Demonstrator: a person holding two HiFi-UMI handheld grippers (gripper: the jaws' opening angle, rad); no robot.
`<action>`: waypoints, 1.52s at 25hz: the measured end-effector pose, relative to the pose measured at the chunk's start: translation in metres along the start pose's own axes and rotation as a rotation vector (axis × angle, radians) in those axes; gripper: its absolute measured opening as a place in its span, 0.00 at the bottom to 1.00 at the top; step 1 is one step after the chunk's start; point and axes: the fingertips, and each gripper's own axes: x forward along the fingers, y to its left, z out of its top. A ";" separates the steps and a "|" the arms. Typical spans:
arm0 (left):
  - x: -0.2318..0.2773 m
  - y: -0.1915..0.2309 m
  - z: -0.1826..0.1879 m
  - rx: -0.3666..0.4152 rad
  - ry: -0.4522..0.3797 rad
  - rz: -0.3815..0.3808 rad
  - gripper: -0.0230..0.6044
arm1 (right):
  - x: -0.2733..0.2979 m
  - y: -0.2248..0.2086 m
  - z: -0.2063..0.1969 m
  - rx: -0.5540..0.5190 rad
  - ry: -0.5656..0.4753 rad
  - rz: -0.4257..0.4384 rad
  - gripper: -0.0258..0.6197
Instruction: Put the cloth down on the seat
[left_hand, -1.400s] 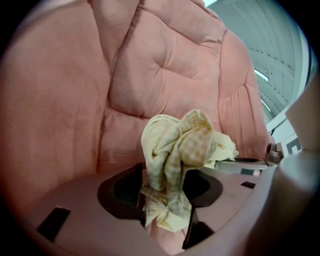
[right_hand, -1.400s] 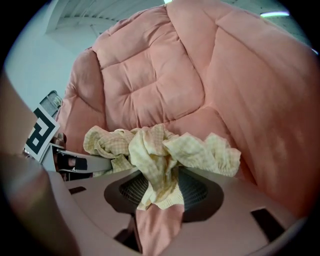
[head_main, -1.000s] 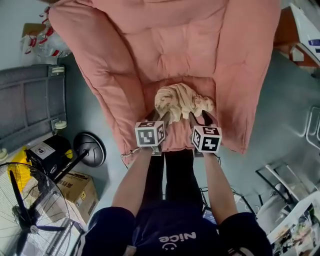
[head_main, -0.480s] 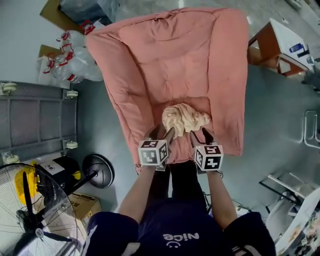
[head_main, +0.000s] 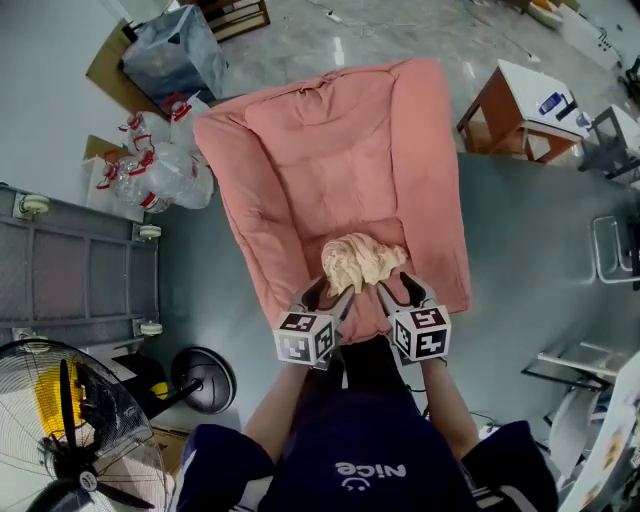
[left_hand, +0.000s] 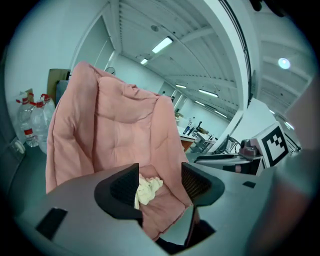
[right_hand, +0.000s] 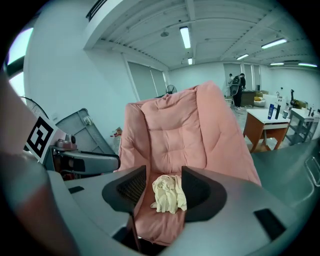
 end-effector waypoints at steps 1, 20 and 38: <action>-0.007 -0.007 0.004 0.022 -0.013 -0.013 0.49 | -0.009 0.003 0.004 -0.006 -0.016 -0.002 0.35; -0.138 -0.062 0.051 0.161 -0.310 -0.090 0.48 | -0.148 0.053 0.058 -0.126 -0.289 -0.011 0.35; -0.159 -0.063 0.074 0.253 -0.400 -0.055 0.17 | -0.162 0.061 0.064 -0.141 -0.377 -0.084 0.18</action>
